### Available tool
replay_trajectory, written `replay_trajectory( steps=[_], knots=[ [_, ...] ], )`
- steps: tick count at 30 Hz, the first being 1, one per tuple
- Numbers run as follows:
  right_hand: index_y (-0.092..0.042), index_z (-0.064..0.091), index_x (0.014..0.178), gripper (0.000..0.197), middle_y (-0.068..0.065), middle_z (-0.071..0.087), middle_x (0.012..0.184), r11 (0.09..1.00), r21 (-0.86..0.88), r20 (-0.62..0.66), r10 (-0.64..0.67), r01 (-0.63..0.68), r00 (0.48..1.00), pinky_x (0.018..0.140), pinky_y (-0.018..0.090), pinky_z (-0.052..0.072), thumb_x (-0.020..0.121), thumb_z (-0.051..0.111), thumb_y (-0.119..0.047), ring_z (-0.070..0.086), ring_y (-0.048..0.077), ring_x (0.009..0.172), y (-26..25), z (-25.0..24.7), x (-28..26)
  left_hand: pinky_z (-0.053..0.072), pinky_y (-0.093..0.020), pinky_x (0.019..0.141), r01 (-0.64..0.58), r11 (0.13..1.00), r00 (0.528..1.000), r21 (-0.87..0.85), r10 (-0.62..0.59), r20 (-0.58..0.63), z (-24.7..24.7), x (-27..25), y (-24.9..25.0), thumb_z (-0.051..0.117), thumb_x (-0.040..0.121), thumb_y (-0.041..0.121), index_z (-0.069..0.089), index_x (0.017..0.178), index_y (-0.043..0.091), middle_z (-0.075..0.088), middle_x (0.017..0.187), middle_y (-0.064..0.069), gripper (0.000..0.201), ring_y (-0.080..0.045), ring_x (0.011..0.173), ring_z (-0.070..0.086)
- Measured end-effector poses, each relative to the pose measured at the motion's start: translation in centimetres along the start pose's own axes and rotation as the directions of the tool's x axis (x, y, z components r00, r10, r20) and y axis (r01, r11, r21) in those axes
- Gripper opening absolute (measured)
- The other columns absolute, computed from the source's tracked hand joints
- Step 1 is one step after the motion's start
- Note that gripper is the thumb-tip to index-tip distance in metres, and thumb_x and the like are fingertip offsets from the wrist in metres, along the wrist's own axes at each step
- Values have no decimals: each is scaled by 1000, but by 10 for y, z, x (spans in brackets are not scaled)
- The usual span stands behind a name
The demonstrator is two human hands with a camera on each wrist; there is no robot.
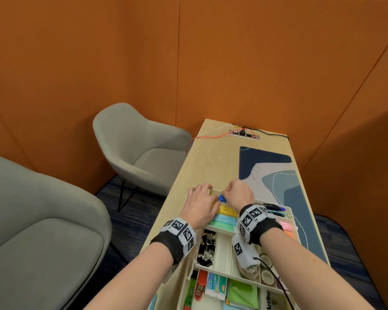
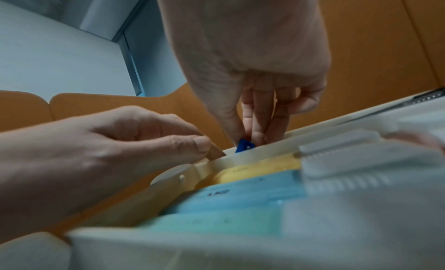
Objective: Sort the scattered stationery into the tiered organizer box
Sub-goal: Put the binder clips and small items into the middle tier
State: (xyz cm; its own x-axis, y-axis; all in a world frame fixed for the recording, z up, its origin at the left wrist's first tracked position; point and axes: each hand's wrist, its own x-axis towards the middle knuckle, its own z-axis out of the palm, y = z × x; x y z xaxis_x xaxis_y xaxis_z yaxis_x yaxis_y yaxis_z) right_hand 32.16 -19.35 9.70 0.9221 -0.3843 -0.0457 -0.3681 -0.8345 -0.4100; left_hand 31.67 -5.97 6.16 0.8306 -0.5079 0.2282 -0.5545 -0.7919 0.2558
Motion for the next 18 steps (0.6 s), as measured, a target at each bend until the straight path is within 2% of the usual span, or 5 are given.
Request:
replay_trajectory(
  steps=[4, 9, 11, 14, 18],
  knots=[
    [-8, 67, 83, 23, 11, 64, 83, 999, -31, 29, -24, 25, 999, 81, 35, 46, 88, 47, -18, 61, 34, 91, 1, -3, -3, 26, -41, 103, 11, 999, 1000, -33, -12, -8, 3, 2, 0, 38, 97, 37, 59, 122, 22, 42, 135, -5, 36, -22, 120, 41],
    [-18, 67, 97, 26, 5, 66, 103, 993, -12, 146, -114, 117, 983, 90, 36, 47, 83, 47, -9, 59, 27, 102, 15, -9, -4, 22, -45, 106, 21, 1000, 993, -1, -21, 117, 7, 5, 4, 32, 98, 44, 51, 131, 32, 32, 146, -7, 41, -25, 129, 33],
    [-19, 65, 98, 26, 2, 66, 102, 986, 7, 166, -163, 164, 972, 91, 38, 47, 83, 48, -8, 59, 25, 102, 24, -8, -5, 21, -46, 107, 21, 1000, 990, 20, -24, 141, 8, 6, 4, 30, 98, 46, 54, 130, 32, 31, 146, -6, 42, -24, 129, 32],
    [-19, 65, 102, 27, 4, 66, 95, 982, 42, 138, -190, 186, 972, 88, 38, 48, 86, 46, -7, 59, 27, 99, 34, -6, -4, 21, -47, 108, -3, 999, 988, 54, -6, 155, 7, 6, 3, 29, 99, 46, 54, 130, 31, 30, 147, -6, 43, -25, 129, 32],
    [-20, 65, 105, 29, 7, 70, 99, 970, 116, 83, -222, 212, 971, 88, 37, 49, 87, 46, -8, 61, 28, 99, 42, -1, -5, 21, -46, 109, -3, 1000, 986, 25, -1, 168, 5, 7, 3, 29, 99, 46, 47, 135, 31, 26, 150, -7, 43, -25, 132, 31]
  ],
)
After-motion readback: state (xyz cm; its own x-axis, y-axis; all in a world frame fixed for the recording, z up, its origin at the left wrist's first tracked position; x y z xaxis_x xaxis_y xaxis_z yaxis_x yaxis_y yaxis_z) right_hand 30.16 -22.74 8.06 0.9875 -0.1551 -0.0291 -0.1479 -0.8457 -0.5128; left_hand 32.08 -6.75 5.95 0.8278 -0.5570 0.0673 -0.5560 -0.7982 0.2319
